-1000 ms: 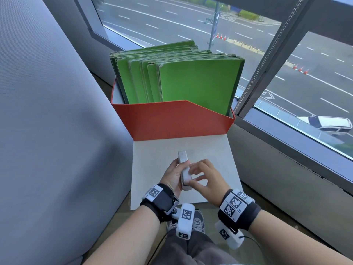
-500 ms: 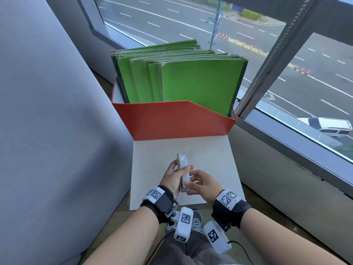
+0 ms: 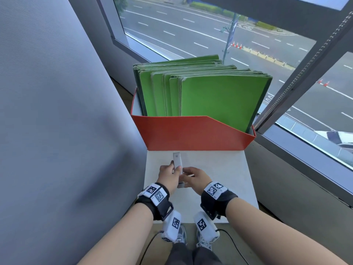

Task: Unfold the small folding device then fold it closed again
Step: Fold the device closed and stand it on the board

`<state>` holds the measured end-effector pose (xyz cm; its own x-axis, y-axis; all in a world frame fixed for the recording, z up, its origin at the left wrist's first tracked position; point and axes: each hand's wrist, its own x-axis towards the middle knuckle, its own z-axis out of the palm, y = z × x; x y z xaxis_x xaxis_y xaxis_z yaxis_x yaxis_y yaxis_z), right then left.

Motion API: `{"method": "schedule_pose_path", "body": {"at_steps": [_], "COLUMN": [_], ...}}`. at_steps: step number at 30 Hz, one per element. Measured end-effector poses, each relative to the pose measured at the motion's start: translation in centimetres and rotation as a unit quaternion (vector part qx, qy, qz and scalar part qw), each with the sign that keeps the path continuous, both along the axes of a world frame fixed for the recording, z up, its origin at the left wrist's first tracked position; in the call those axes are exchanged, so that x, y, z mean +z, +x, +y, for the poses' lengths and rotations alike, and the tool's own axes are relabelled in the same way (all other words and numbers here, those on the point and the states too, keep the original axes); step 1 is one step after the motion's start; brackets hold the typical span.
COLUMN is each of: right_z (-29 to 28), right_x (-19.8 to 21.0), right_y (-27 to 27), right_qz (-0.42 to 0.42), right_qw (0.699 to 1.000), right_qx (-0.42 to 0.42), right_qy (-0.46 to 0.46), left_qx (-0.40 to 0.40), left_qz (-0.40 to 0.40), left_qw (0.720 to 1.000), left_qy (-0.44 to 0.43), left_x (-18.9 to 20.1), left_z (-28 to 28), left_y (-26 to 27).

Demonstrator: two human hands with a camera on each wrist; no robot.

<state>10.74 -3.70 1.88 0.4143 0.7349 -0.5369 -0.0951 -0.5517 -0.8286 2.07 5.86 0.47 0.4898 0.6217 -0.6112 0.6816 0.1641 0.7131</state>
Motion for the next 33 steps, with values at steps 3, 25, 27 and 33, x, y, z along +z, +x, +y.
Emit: {"method": "schedule_pose_path", "body": {"at_steps": [3, 25, 27, 33], "right_z": [2.1, 5.1, 5.0, 3.7], "right_x": [-0.7, -5.8, -5.7, -4.0], "right_y": [-0.2, -1.6, -1.7, -1.4], "right_qz": [-0.023, -0.116, -0.119, -0.108], "right_qw": [0.999, 0.984, 0.984, 0.986], "right_qx": [0.039, 0.109, 0.107, 0.101], "right_qy": [-0.020, -0.085, -0.082, -0.080], "left_qx": [0.037, -0.031, -0.036, -0.053], "left_qz": [-0.003, 0.082, 0.095, 0.098], "left_qw": [0.999, 0.996, 0.994, 0.992], "left_qy": [-0.011, 0.023, 0.028, 0.050], "left_x": [-1.8, -3.1, -3.1, -3.6], "left_z": [1.9, 3.5, 3.4, 2.8], "left_y": [0.0, -0.5, -0.5, -1.7]}}
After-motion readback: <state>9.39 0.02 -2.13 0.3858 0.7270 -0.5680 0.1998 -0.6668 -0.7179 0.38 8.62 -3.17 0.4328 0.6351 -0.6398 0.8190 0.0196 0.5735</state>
